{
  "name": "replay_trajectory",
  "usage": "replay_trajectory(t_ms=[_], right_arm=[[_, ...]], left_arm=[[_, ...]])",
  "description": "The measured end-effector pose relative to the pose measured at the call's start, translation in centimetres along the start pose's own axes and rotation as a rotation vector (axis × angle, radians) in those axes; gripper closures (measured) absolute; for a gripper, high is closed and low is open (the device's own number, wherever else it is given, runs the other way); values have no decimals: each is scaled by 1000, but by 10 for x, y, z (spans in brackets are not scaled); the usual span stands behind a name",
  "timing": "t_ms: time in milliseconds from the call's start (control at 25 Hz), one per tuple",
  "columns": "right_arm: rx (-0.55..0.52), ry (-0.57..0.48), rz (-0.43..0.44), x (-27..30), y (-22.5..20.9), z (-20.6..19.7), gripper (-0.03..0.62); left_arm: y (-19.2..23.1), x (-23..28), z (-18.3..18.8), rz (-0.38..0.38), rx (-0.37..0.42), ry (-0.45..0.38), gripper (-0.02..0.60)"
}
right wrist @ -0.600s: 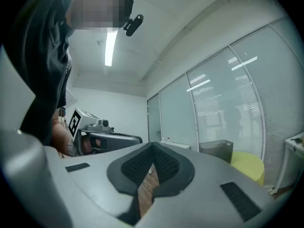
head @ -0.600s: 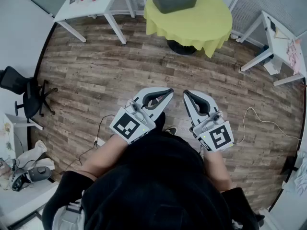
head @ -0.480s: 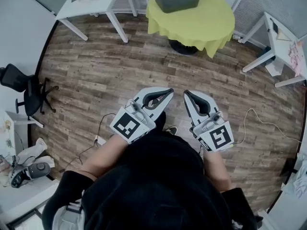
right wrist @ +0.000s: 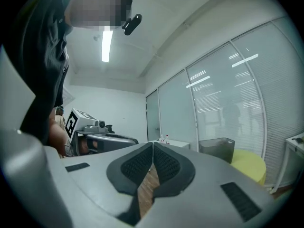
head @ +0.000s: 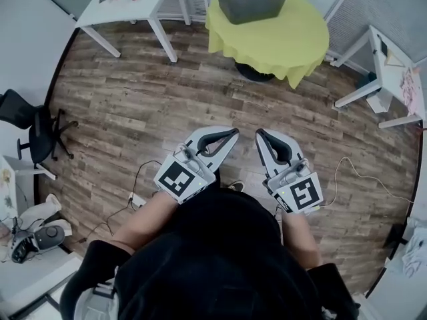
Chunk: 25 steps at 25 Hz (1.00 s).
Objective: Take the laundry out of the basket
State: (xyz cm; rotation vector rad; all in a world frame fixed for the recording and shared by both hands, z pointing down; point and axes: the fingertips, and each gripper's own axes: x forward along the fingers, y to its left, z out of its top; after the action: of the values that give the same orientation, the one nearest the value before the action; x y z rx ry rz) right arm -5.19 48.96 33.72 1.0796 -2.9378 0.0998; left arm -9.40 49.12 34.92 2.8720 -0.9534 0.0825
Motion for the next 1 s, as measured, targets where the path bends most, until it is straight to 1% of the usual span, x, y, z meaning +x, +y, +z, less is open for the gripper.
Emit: replay_trajectory(t_ms=[200,360,560,800,880,1000], right_arm=[[9,23,-10,44,-9,1,569],[6,38,-19,89,-13,7,569],[-23,42,-33,143,-18,19,569],[-55,60,-36,198,-11,22,569],[-59,61,-45,210,-11,22,569],[-51,59,-63,223,-16,22,569]], left_arm=[[46,3,4,-6,-10,-14,572],[91,-4,13,-12,-11,-36,572],[147,-14,23,-11,-1,-56,572],[198,-27,26,-25,-12,-73,572],[213,-29,26,-26,-16,-71,572],[230,-28,22,-39,-16,-41,572]])
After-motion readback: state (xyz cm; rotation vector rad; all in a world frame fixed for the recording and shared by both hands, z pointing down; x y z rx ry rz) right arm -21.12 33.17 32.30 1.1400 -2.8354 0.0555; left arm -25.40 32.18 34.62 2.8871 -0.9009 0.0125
